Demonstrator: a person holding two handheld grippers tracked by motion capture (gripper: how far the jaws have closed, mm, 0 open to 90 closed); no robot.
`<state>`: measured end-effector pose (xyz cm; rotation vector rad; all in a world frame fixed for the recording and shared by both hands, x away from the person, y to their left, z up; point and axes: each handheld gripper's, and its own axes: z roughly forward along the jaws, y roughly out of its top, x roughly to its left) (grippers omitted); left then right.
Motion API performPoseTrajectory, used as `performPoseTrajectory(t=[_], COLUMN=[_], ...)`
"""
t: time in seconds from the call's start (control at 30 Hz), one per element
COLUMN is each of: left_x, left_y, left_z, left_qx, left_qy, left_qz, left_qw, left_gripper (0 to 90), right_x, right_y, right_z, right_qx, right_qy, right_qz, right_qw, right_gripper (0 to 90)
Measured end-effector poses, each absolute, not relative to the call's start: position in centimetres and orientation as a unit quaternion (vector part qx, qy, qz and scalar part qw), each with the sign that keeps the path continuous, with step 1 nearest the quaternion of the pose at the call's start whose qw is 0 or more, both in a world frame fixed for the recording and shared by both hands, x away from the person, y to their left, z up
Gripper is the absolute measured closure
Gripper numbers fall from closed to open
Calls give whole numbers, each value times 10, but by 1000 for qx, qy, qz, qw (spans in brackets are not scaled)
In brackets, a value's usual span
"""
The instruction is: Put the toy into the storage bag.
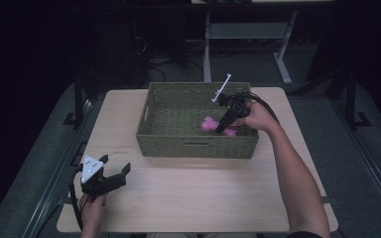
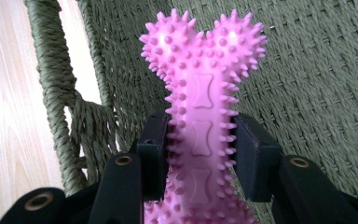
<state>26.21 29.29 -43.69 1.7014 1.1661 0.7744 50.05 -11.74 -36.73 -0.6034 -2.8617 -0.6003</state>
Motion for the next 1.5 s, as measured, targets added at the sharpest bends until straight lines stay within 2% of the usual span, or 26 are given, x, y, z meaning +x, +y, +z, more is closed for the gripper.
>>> performPoseTrajectory(t=[0.3, 0.43, 0.63, 0.9, 1.5], left_x=[261, 262, 262, 261, 261], left_y=[293, 293, 292, 292, 291], left_z=[-437, -437, -437, -437, -437], left_qx=[689, 689, 692, 692, 693], left_qy=[470, 471, 469, 469, 469], left_qz=[315, 314, 313, 313, 313], left_qw=[453, 452, 450, 451, 450], left_gripper=[137, 137, 137, 137, 137], right_x=[501, 502, 500, 489, 459], right_y=[-115, -117, -122, -134, -153], right_z=[-374, -375, -369, -353, -313], right_qx=[-204, -214, -220, -227, -225], right_qy=[-955, -950, -947, -944, -936], right_qz=[-201, -212, -218, -230, -270], right_qw=[80, 87, 82, 67, 34], right_gripper=[573, 524, 504, 433, 349])
